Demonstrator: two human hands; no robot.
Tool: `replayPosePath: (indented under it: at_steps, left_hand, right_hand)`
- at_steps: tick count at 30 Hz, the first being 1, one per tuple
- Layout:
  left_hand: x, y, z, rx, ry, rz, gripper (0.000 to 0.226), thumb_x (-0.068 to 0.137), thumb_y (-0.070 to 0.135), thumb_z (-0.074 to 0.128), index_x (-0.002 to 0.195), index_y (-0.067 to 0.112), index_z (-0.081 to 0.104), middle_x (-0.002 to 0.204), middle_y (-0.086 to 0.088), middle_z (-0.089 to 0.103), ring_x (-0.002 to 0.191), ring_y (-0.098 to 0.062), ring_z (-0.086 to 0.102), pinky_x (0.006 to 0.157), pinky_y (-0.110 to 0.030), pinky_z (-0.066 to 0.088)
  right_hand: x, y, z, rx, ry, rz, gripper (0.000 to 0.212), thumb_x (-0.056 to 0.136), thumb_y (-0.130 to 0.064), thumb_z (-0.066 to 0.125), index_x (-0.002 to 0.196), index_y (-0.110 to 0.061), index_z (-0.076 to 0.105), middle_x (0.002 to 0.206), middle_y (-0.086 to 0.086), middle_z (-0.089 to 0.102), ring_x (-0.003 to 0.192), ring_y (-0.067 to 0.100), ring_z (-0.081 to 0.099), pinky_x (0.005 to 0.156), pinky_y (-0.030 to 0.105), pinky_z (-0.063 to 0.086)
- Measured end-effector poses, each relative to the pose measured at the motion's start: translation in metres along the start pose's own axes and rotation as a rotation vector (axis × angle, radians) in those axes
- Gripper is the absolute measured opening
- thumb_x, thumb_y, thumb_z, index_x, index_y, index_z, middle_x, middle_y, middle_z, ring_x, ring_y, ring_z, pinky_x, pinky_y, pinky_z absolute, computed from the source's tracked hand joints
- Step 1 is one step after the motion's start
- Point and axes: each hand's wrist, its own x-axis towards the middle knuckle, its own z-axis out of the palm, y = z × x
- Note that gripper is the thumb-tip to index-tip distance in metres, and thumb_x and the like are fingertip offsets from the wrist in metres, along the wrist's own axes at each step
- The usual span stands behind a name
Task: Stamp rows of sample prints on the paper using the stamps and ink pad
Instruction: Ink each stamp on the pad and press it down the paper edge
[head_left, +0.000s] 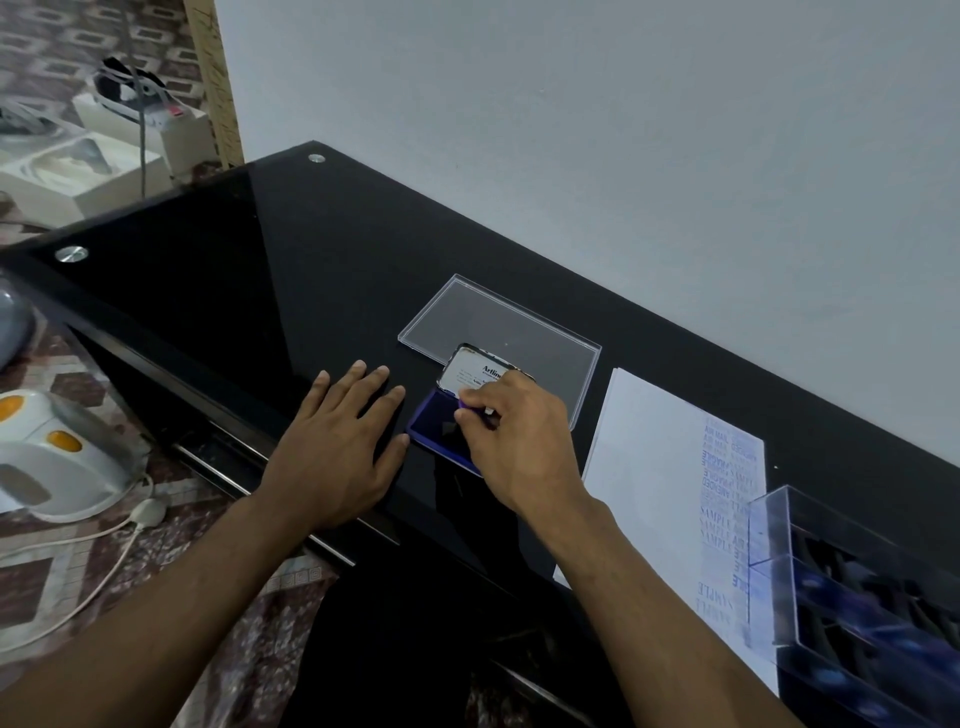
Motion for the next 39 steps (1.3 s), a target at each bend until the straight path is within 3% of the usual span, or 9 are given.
replayPosePath:
  at_steps: [8,13,19,25,32,39]
  left_hand:
    - [0.000,-0.001,0.001,0.009,-0.001,0.001,0.067,0.098,0.060,0.022,0.150,0.023,0.042,0.161,-0.005,0.034,0.153,-0.023,0.018,0.124,-0.053,0.016]
    - [0.000,0.000,-0.002,-0.006,-0.015,0.004,0.070,0.097,0.062,0.018,0.151,0.024,0.040,0.162,-0.004,0.031,0.154,-0.023,0.016,0.124,-0.052,0.014]
    - [0.005,0.004,-0.011,-0.112,0.010,-0.006,0.075,0.095,0.065,0.017,0.152,0.022,0.038,0.163,-0.005,0.029,0.154,-0.022,0.013,0.125,-0.051,0.012]
    - [0.021,0.048,-0.021,-0.132,0.022,0.086,0.071,0.096,0.061,0.020,0.153,0.021,0.036,0.162,-0.004,0.029,0.154,-0.022,0.013,0.125,-0.047,0.012]
    - [0.045,0.116,-0.011,-0.217,0.002,0.208,0.066,0.097,0.060,0.026,0.152,0.024,0.035,0.163,-0.002,0.027,0.153,-0.019,0.014,0.123,-0.046,0.023]
    - [0.074,0.171,0.007,-0.200,-0.061,0.288,0.073,0.096,0.062,0.017,0.157,0.025,0.026,0.167,-0.001,0.018,0.155,-0.018,0.007,0.125,-0.038,0.006]
  right_hand:
    - [-0.003,0.000,-0.001,0.003,-0.013,0.001,0.022,0.094,-0.025,0.063,0.113,-0.020,0.072,0.108,0.000,0.065,0.100,0.010,0.059,0.088,0.023,0.047]
    - [-0.002,0.003,0.002,-0.008,-0.016,0.014,0.024,0.095,-0.027,0.061,0.116,-0.022,0.070,0.112,-0.003,0.064,0.103,0.008,0.056,0.086,0.016,0.039]
    - [-0.010,0.011,-0.008,0.141,0.113,0.079,0.026,0.092,-0.025,0.066,0.118,-0.021,0.070,0.115,-0.004,0.064,0.099,0.008,0.060,0.090,0.027,0.055]
    - [-0.027,0.044,-0.038,0.122,0.232,0.127,0.027,0.090,-0.025,0.069,0.116,-0.020,0.071,0.108,-0.003,0.066,0.094,0.007,0.061,0.077,0.003,0.041]
    - [-0.047,0.102,-0.072,0.155,0.335,0.281,0.023,0.090,-0.022,0.069,0.113,-0.021,0.074,0.108,-0.005,0.066,0.087,0.008,0.064,0.082,0.018,0.052]
    - [-0.053,0.159,-0.102,0.159,0.382,0.367,0.022,0.086,-0.013,0.071,0.106,-0.021,0.076,0.106,-0.007,0.067,0.088,0.010,0.066,0.085,0.032,0.056]
